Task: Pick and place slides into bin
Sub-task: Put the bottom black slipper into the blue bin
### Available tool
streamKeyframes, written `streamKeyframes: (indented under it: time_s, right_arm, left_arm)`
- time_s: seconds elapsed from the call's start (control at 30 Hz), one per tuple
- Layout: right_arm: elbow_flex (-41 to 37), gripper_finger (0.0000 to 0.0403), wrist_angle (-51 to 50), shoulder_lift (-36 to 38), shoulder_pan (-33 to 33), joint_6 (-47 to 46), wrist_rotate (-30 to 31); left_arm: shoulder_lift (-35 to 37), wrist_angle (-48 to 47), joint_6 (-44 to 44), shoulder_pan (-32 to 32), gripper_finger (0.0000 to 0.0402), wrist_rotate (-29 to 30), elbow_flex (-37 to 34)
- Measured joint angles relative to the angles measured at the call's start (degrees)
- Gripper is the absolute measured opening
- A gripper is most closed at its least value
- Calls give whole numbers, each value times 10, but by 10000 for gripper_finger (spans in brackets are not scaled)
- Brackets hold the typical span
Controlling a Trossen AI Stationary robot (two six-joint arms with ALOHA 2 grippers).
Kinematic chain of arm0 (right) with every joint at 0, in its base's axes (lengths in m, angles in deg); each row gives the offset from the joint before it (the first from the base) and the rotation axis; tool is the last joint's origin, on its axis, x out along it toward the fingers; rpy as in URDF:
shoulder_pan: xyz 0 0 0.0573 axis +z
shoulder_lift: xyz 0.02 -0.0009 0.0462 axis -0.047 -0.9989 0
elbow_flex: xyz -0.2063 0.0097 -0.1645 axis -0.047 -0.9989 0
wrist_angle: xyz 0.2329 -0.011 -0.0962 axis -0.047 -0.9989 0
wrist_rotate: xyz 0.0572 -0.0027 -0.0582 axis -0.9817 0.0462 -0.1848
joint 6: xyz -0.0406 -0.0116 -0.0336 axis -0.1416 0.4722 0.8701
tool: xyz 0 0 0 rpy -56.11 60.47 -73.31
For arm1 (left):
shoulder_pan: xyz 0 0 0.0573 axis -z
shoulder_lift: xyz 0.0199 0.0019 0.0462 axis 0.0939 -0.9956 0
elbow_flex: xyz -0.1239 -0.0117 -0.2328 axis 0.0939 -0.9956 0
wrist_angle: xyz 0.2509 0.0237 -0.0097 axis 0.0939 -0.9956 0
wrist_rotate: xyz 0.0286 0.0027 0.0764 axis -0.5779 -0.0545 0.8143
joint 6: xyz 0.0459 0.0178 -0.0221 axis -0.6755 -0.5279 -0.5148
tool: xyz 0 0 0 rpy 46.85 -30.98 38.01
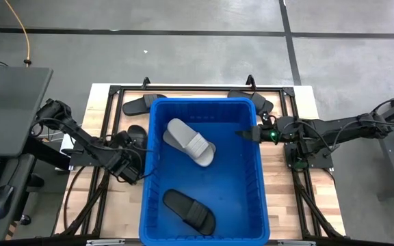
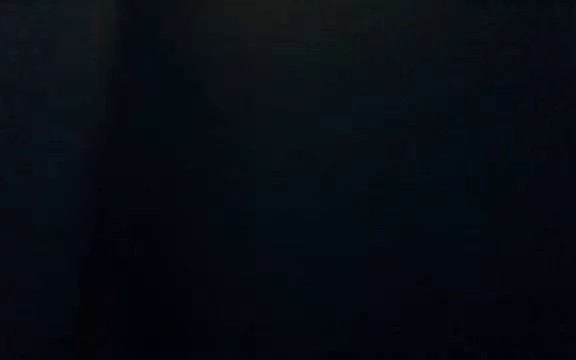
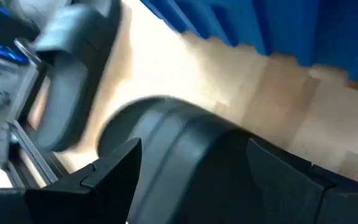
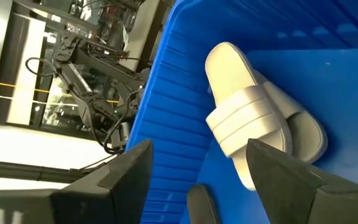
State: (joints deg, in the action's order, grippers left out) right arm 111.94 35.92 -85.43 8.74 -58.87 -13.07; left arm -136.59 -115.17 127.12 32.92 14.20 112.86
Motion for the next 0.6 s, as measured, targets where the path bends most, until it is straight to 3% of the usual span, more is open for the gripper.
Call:
streamKeyframes:
  time_s: [0.27, 0.6]
  right_arm:
    - [0, 248, -3, 0, 1, -1, 0]
    - [0, 248, -11, -16, 1, -16, 29]
  left_arm:
    - [-7, -47, 90, 33, 280, 62, -6]
    - [-17, -18, 53, -20, 280, 57, -27]
